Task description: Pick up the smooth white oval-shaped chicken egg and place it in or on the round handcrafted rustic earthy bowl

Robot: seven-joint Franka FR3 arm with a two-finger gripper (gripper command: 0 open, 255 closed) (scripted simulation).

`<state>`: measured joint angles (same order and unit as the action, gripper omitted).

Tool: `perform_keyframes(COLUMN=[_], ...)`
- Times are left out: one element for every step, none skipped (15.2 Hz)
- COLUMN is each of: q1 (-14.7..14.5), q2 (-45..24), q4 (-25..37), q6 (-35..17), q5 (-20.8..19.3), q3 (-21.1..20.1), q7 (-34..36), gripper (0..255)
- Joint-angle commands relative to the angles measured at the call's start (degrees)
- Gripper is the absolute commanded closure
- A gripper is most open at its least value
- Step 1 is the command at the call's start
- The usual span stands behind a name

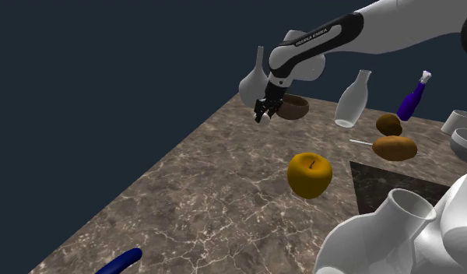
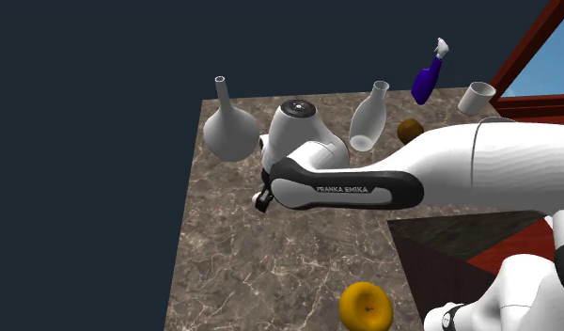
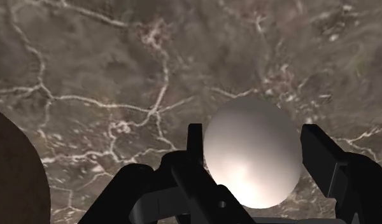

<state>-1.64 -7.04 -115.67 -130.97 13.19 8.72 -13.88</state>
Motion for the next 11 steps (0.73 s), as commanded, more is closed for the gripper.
perform_keyframes(q1=[0.01,0.0,0.0,0.0,0.0,0.0,0.0,0.0,0.0,0.0,0.01], q2=[0.67,0.97,1.26,1.55,1.82,2.08,2.32,2.56,2.79,3.0,3.2], q4=[0.74,1.15,1.58,2.01,2.46,2.93,3.4,3.89,4.39,4.9,5.43], q6=[1.39,2.08,2.78,3.48,4.18,4.88,5.59,6.3,7.01,7.72,8.43], q5=[-0.37,-0.54,-0.72,-0.88,-1.04,-1.19,-1.34,-1.48,-1.62,-1.75,-1.88], q3=[0.08,0.11,0.14,0.16,0.19,0.21,0.23,0.25,0.26,0.28,0.3], q7=[0.37,0.57,0.76,0.95,1.14,1.32,1.5,1.67,1.84,2.01,2.17], gripper=[255,255,255,255,255,255,255,255,255,255,255])
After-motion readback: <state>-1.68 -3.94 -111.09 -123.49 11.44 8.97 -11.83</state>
